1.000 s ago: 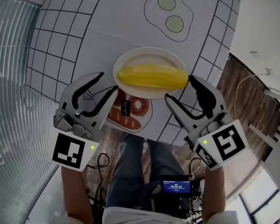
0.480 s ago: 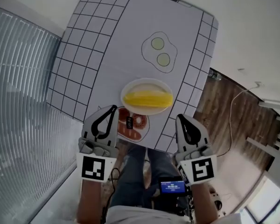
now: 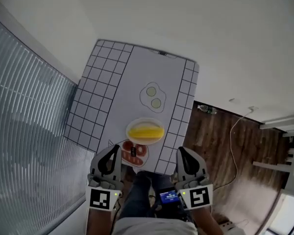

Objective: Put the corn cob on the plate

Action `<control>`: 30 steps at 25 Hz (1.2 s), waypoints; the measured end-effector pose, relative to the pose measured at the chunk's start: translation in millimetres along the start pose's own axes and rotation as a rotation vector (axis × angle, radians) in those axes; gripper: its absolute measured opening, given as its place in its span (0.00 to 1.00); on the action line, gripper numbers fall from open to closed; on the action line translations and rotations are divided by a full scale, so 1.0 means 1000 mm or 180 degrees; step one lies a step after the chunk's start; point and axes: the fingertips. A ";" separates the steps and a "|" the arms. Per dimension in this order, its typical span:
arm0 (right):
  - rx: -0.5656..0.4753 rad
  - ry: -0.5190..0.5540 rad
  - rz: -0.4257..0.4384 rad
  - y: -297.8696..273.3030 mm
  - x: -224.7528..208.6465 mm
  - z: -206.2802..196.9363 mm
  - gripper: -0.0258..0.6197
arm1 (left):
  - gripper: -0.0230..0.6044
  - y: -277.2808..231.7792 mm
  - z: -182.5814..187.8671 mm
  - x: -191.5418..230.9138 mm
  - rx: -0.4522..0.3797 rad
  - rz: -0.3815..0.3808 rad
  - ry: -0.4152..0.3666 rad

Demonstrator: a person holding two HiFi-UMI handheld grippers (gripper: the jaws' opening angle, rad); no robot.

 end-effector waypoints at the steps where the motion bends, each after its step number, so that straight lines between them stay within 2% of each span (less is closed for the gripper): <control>1: -0.0042 0.0038 -0.0006 0.003 -0.001 0.010 0.05 | 0.05 0.003 0.012 -0.001 -0.0059 0.0007 -0.0018; 9: -0.0341 0.0142 -0.0080 0.024 -0.009 0.076 0.05 | 0.05 0.016 0.079 -0.014 -0.0400 -0.0032 -0.0254; 16: -0.0579 0.0276 -0.0044 0.015 -0.013 0.120 0.05 | 0.05 0.021 0.119 -0.007 -0.0672 0.0081 -0.0234; 25: -0.0635 0.0293 -0.0030 -0.002 -0.001 0.133 0.05 | 0.05 0.019 0.137 0.021 -0.0735 0.0164 -0.0260; 30: -0.0636 0.0317 -0.0038 -0.008 -0.005 0.136 0.05 | 0.05 0.017 0.132 0.028 -0.0720 0.0188 -0.0262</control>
Point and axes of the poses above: the fingertips, and each gripper's own axes: y backward along the fingers, x to its left, z out of its top, and after that the axes turned 4 degrees about y, right-handed
